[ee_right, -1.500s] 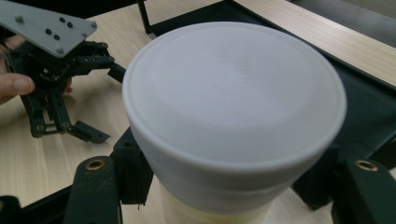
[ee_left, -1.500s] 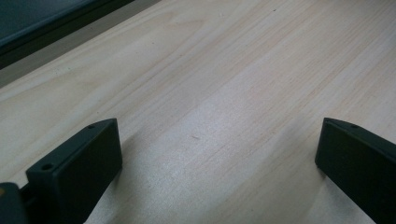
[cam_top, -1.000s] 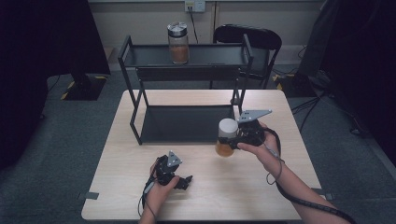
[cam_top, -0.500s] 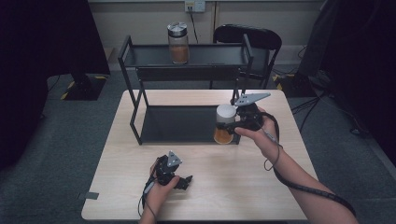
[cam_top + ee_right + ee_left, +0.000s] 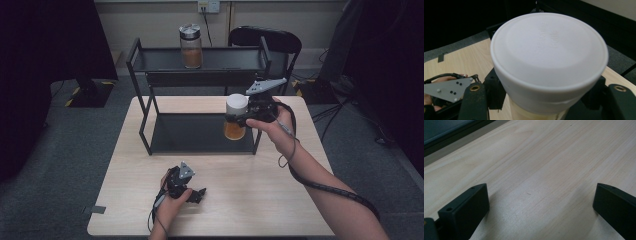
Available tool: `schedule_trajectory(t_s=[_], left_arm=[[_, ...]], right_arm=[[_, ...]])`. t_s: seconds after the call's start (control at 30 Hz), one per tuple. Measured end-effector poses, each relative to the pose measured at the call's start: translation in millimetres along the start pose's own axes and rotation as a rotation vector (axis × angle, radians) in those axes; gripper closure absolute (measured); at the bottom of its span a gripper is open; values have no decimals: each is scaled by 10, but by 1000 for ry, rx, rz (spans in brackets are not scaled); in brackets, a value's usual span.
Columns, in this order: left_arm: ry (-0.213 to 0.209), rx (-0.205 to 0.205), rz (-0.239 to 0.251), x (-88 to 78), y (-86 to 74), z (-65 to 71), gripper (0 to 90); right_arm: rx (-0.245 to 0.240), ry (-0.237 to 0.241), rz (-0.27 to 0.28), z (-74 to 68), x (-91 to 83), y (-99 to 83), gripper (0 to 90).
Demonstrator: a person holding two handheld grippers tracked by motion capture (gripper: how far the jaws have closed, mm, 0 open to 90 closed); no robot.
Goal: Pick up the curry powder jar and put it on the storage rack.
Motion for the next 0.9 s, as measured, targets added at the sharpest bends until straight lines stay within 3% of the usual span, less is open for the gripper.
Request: schedule_trajectory(t_s=[0.13,0.57,0.9], left_arm=[[-1,1,-1,-1,1,-1,0],[0,1,0,0,0,-1,0],[0,1,0,0,1,-1,0]], right_arm=[[24,4,17,46,-26,91,350],[17,-42,20,170,-133,399,350],[16,-53,33,189,-211,624,350]])
Point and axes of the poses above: each handheld gripper's, and its own axes: x roughly forward along the jaws, y roughly out of its top, z roughly to its right, the point moved 9 cm from there along x, roughly forward along the jaws, and after that the axes turned 4 degrees about y, right-handed, at the moved point
